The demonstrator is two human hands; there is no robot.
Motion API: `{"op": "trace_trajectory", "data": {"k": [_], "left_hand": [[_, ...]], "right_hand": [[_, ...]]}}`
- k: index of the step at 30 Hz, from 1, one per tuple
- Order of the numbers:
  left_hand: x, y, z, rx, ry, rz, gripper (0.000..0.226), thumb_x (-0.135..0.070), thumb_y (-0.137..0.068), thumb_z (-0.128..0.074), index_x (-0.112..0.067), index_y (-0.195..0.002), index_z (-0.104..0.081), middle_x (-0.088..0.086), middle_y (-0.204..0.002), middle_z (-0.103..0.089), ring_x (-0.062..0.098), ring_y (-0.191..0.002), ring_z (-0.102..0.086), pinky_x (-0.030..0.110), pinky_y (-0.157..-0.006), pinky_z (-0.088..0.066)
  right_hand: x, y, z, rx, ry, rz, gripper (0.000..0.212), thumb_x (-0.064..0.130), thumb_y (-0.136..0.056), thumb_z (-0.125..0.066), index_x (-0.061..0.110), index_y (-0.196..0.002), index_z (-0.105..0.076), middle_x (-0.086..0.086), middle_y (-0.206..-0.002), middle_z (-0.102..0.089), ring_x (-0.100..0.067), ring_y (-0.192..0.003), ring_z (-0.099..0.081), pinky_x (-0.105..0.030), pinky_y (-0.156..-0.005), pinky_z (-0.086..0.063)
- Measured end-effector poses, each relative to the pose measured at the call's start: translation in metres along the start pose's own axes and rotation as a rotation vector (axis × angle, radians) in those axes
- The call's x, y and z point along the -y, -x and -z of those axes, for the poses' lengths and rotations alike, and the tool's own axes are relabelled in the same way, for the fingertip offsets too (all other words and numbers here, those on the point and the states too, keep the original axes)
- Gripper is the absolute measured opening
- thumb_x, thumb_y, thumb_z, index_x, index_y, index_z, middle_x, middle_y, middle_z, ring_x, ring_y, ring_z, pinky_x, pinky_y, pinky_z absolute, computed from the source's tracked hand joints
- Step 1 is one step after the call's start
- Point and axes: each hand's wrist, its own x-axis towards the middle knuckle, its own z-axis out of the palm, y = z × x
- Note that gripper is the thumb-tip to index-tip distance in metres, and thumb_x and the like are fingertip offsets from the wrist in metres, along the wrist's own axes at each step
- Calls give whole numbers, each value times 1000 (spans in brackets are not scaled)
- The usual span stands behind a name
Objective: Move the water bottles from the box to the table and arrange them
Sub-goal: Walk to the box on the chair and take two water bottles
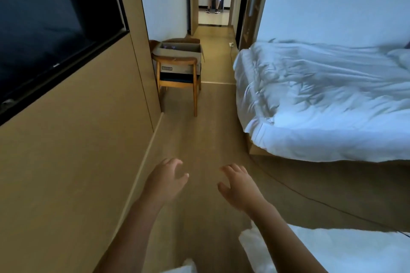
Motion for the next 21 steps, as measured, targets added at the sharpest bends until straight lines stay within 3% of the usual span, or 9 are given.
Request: {"op": "trace_trajectory", "data": {"k": [12,18,21], "left_hand": [[-10,-272,24,47,16,-31,43,-38,-88,-59,-25,-128,-51,-7,-131,-51,9,-101,-52,25,-79,-44],[-24,-411,15,25,-6,5,44,-39,-90,-58,-25,-130,-48,-6,-133,-50,6,-95,-48,22,-71,-39],[-33,-483,15,-4,16,49,44,-38,-89,-59,-24,-129,-49,-4,-132,-50,7,-97,-48,23,-74,-42]], "right_hand": [[-33,-244,18,-6,2,-74,50,39,-92,-47,21,-138,-38,3,-140,-42,-17,-127,-37,-29,-103,-34],[-77,-388,45,-15,-22,-25,52,39,-92,-48,21,-140,-37,3,-141,-41,-16,-131,-34,-31,-107,-32],[-100,-469,72,-24,-11,17,51,37,-92,-48,20,-139,-37,2,-140,-42,-16,-130,-34,-30,-106,-32]]}}
